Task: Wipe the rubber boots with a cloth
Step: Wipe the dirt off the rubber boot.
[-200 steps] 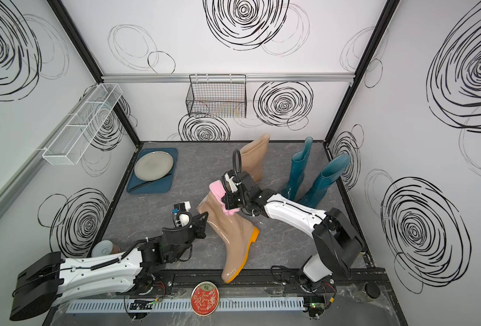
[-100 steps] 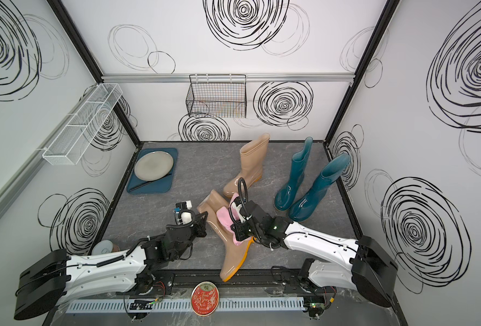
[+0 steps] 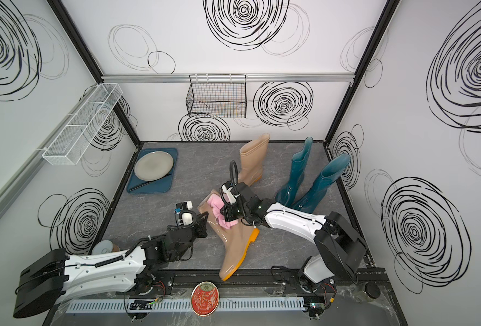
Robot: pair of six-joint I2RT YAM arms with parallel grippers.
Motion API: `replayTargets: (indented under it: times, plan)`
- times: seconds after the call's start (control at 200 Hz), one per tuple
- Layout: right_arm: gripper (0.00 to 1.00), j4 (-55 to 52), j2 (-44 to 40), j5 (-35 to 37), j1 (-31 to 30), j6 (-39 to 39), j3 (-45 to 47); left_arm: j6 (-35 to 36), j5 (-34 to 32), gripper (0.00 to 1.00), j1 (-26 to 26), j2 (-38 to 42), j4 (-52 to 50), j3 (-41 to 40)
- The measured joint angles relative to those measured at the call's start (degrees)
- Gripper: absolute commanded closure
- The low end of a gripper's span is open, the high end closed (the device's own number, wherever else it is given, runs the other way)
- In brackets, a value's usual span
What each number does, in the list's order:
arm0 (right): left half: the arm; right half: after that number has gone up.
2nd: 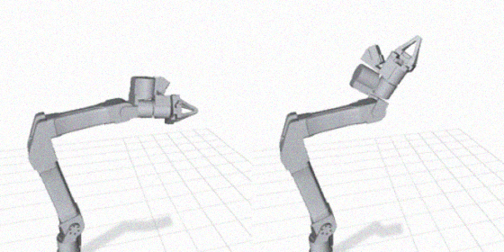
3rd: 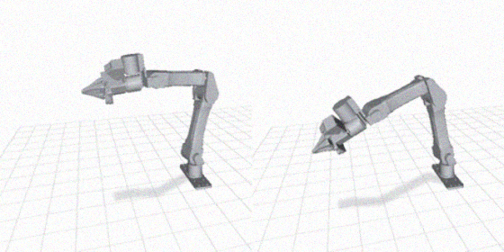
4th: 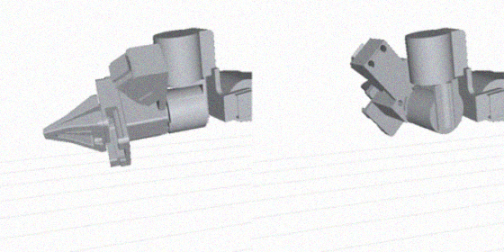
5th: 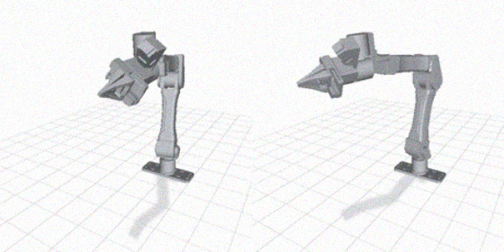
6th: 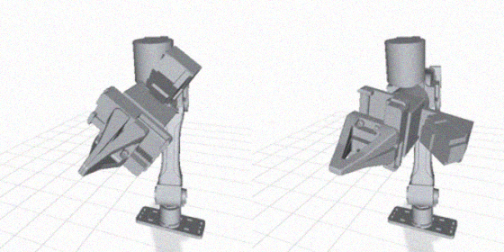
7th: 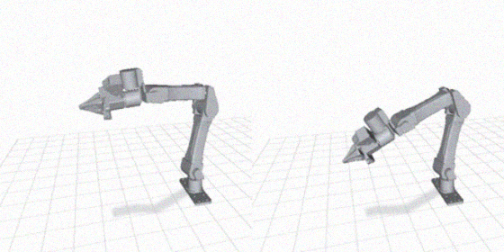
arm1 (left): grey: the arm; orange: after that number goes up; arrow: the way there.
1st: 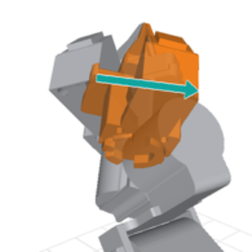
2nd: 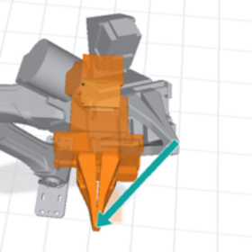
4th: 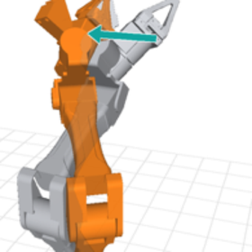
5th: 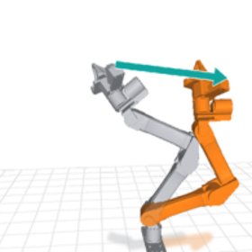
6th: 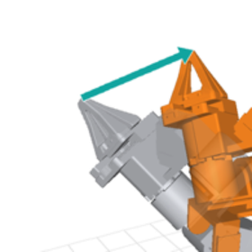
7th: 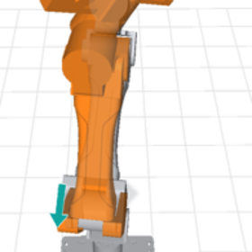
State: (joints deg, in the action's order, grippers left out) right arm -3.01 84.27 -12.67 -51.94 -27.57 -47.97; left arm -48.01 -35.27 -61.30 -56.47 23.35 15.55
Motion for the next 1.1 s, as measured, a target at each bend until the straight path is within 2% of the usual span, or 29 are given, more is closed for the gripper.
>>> replayTargets:
  times: [0.225, 0.39, 0.56, 0.771, 0.861, 0.981, 1.101]
  plan:
    - [1.00, -3.8, -13.0, 6.8, -8.6, -2.1, 9.7, 0.0, -0.2, 1.00, -0.1, -0.1, -0.3, 0.0]
    - [1.00, -5.9, -18.9, 7.9, -17.0, -2.4, 11.5, 0.0, -0.4, 1.00, -0.1, -0.4, 0.0, 0.0]
    - [1.00, -5.2, -14.6, 6.5, -19.2, -0.9, 10.2, 0.0, -0.5, 1.00, -0.1, -0.9, 0.5, 0.0]
    - [1.00, -8.0, -4.7, 5.9, -13.0, 0.6, 1.4, -0.1, -0.8, 1.00, -0.3, -0.9, 0.5, 0.0]
    - [1.00, -9.3, -5.3, 8.4, -17.6, 0.9, 1.1, -0.1, -1.2, 1.00, -0.4, -0.6, 0.5, 0.0]
    - [1.00, -10.5, -7.6, 8.1, -25.1, 0.0, 3.7, 0.0, -1.2, 1.00, -0.3, 0.0, 0.7, 0.0]
    - [1.00, -12.8, -10.7, 8.0, -26.7, -1.1, 5.4, 0.1, -0.4, 1.00, 0.6, -0.2, 1.0, 0.0]
